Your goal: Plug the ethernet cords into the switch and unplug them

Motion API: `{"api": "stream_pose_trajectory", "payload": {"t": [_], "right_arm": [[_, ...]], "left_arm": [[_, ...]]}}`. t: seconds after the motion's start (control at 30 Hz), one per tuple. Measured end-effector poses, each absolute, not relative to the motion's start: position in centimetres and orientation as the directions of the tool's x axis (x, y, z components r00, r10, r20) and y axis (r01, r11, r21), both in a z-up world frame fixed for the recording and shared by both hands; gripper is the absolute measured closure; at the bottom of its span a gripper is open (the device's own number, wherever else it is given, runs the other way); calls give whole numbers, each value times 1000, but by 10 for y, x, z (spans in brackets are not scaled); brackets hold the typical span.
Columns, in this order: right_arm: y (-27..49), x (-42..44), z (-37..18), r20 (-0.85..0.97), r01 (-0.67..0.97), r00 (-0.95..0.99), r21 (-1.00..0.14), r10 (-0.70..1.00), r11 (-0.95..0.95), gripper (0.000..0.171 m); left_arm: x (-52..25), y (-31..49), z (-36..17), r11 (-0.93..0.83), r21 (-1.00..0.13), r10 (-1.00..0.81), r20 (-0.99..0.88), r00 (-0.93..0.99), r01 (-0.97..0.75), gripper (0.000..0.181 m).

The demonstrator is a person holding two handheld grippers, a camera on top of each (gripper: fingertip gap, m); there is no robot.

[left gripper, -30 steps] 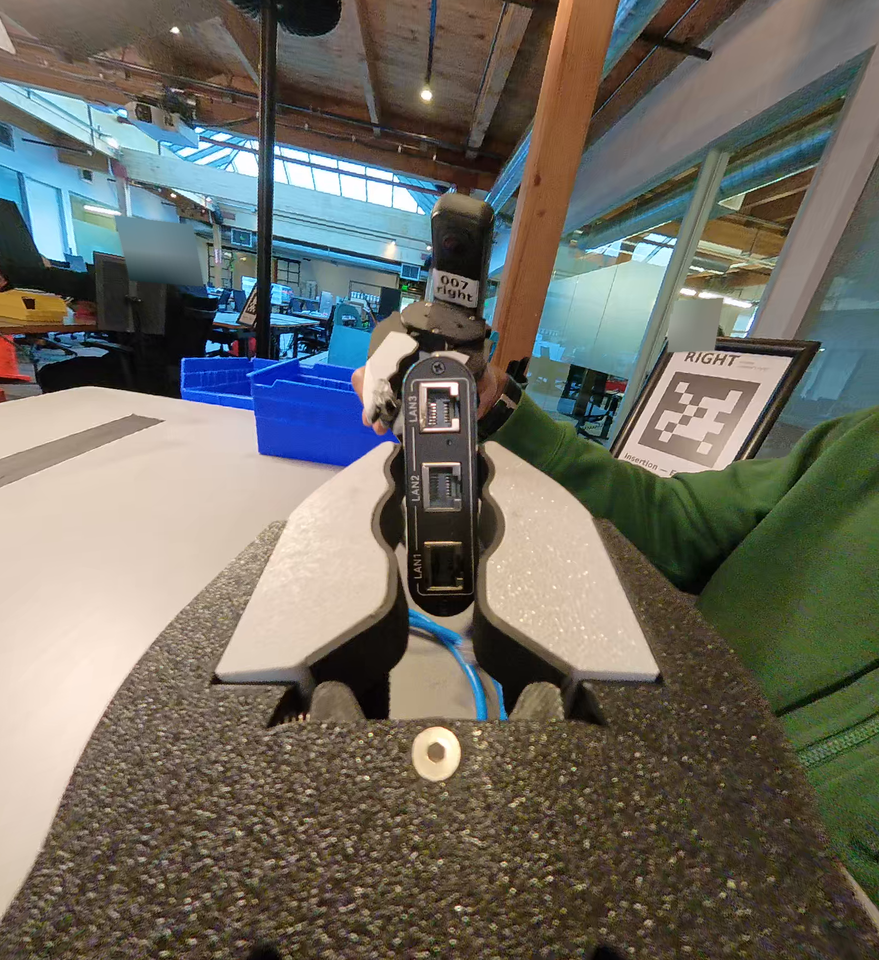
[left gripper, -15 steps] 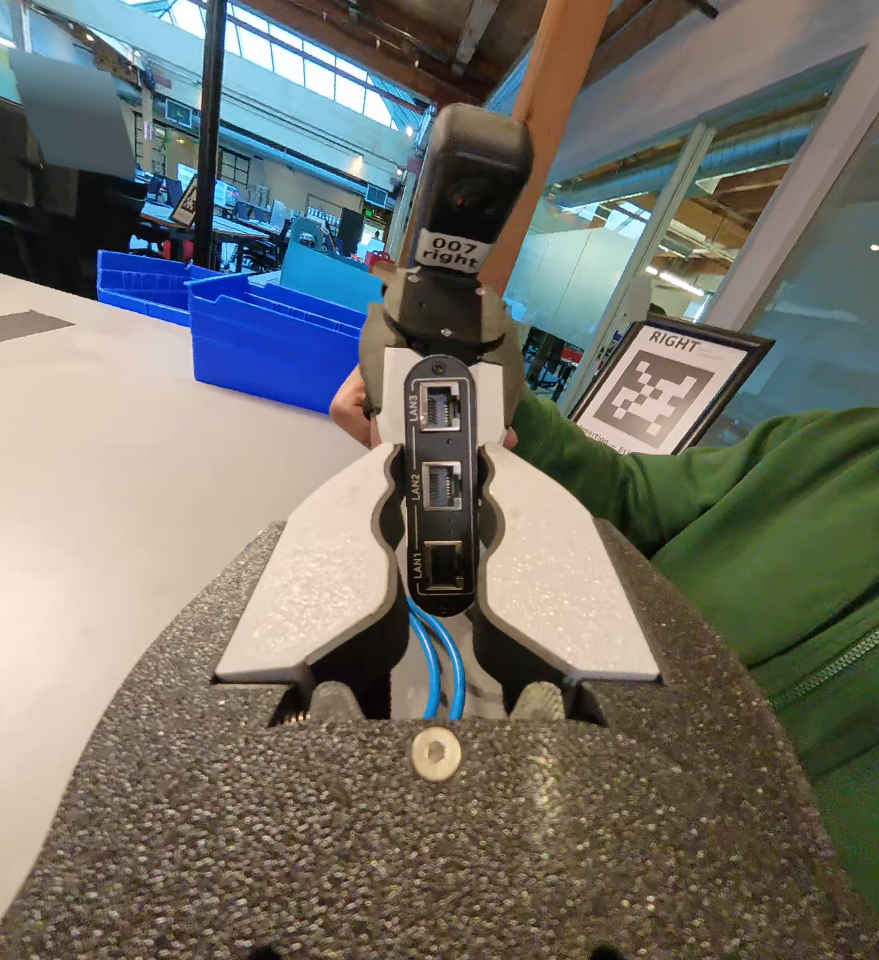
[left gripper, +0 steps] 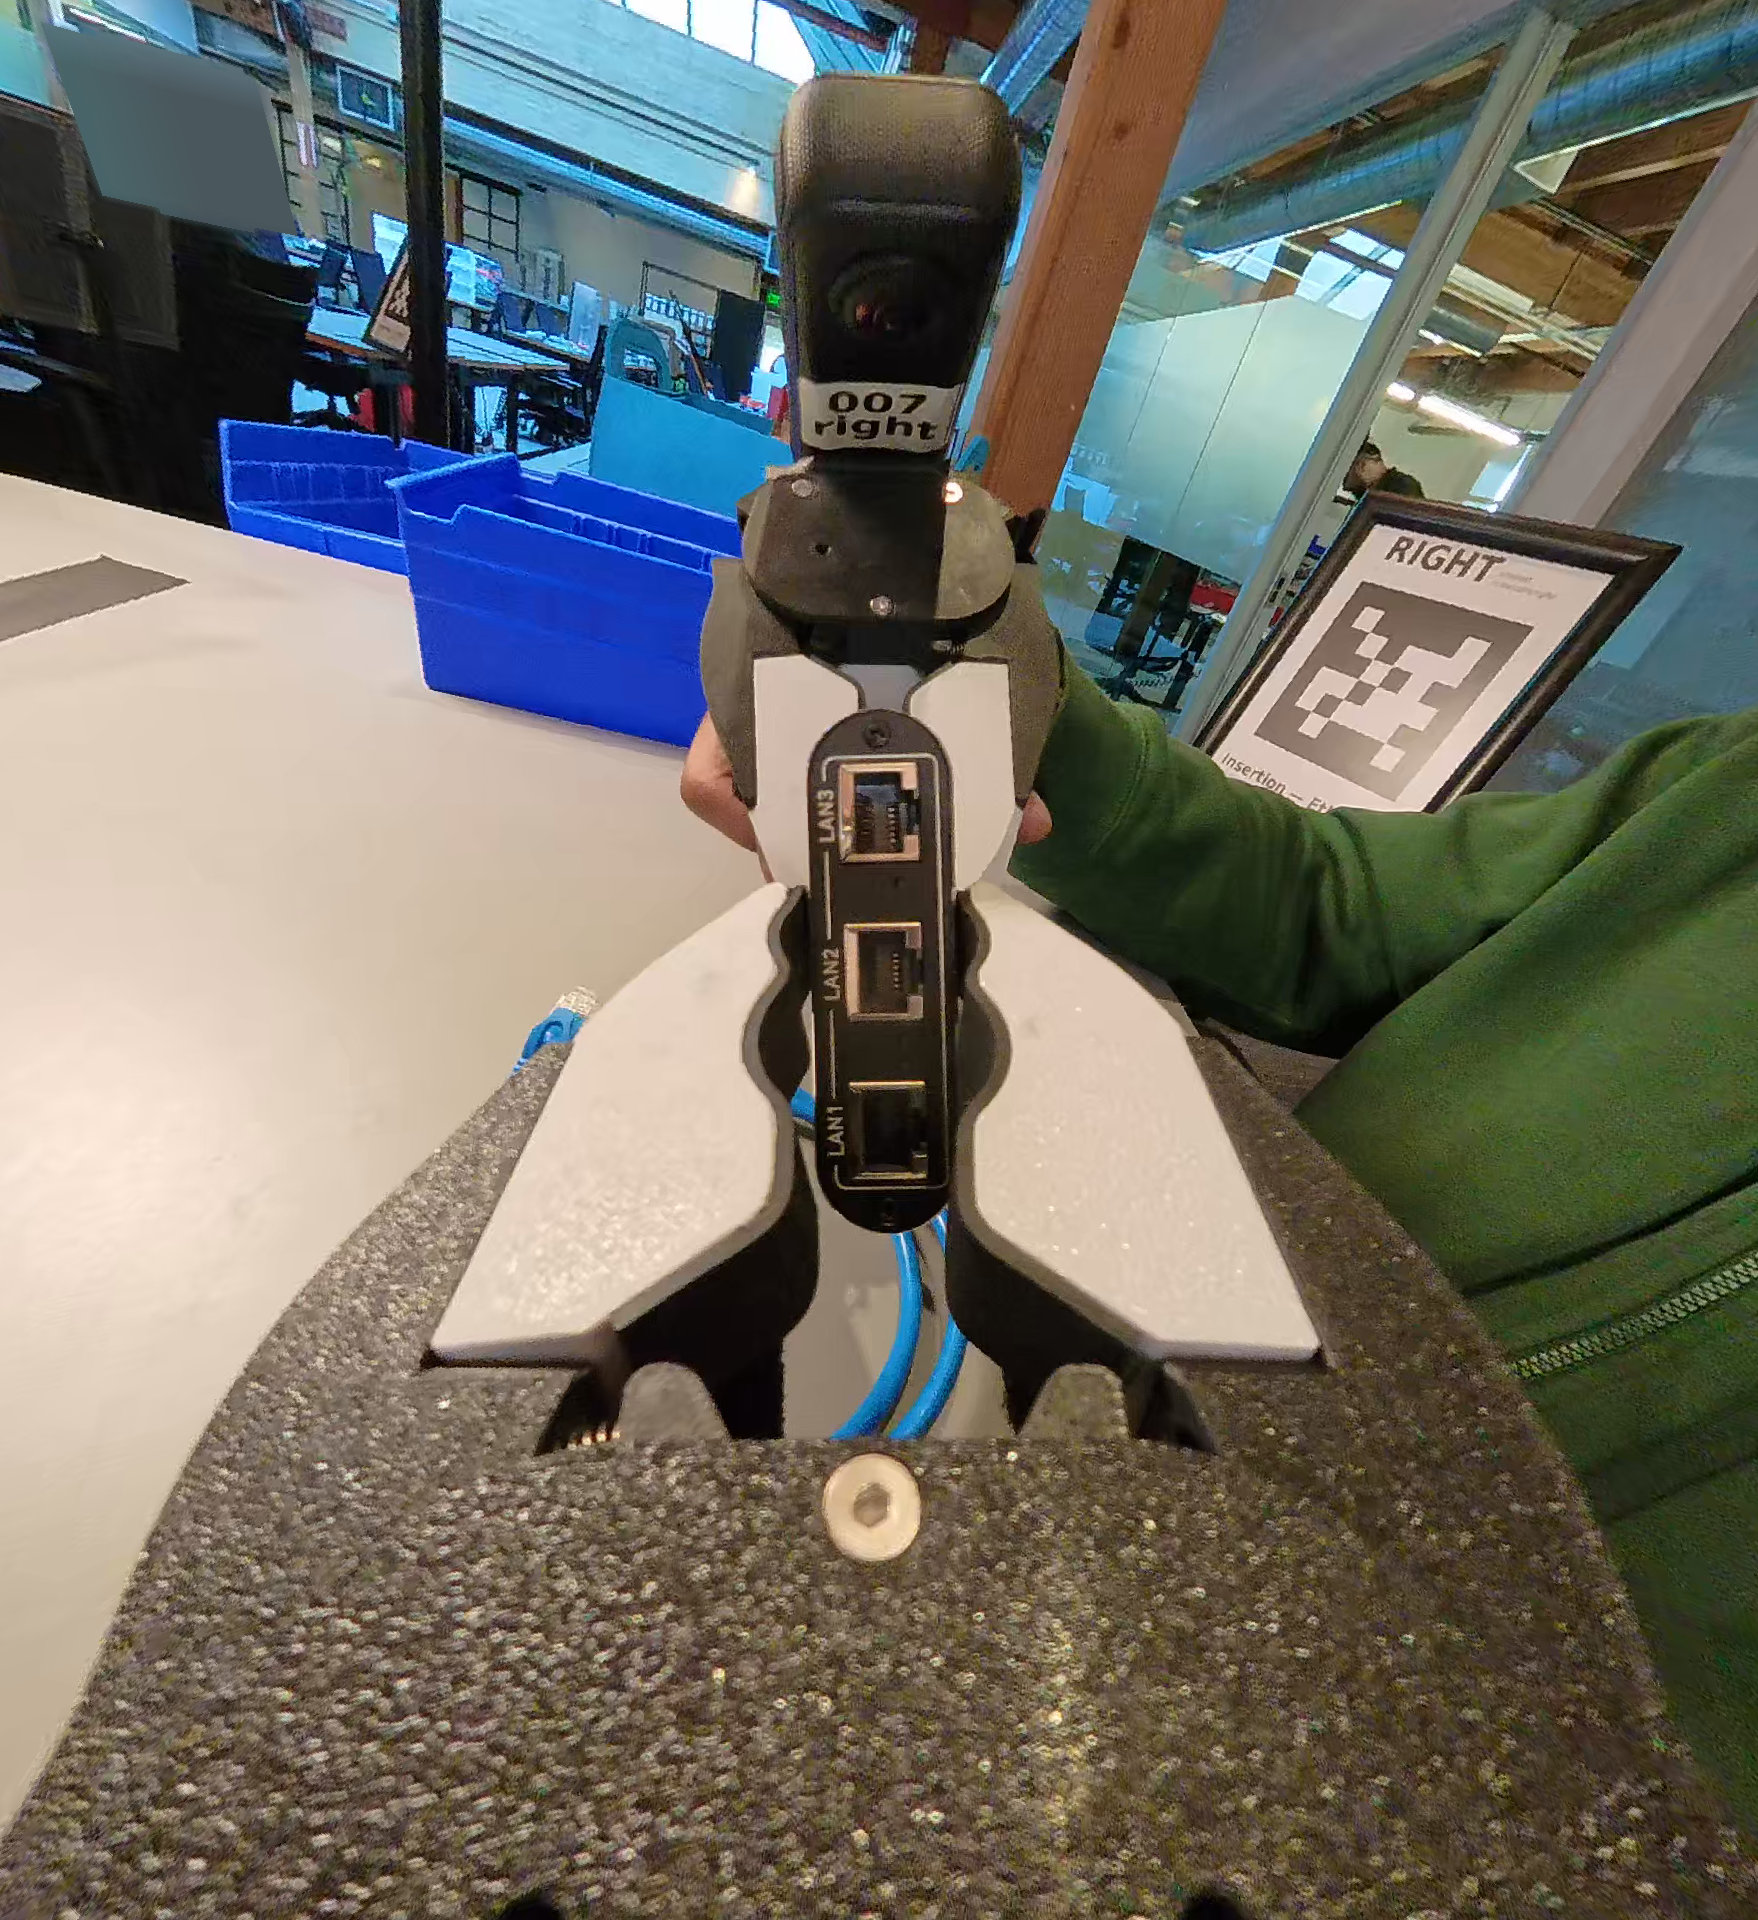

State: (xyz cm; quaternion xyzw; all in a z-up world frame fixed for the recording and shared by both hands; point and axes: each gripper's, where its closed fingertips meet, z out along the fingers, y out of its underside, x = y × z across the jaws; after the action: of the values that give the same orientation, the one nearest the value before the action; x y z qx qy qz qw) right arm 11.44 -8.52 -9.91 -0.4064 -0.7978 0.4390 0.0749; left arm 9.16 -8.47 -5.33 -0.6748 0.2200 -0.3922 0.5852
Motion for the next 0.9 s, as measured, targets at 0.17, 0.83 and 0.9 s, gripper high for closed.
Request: {"api": "stream_pose_trajectory", "payload": {"t": [0.17, 0.83, 0.9], "right_arm": [[-89, 117, -97, -241, 571, -676, -769, 696, 289, 160], [-72, 98, -90, -174, 541, -603, -806, 778, 239, 160], [-70, 97, -90, -168, 541, -592, -807, 788, 234, 160]], "left_arm": [[98, -85, -54, -219, -958, -774, 286, 565, 184, 156], [84, -77, -54, -140, -961, -714, 265, 648, 240, 155], [83, -76, -55, -135, -961, -703, 264, 660, 241, 155]]}}
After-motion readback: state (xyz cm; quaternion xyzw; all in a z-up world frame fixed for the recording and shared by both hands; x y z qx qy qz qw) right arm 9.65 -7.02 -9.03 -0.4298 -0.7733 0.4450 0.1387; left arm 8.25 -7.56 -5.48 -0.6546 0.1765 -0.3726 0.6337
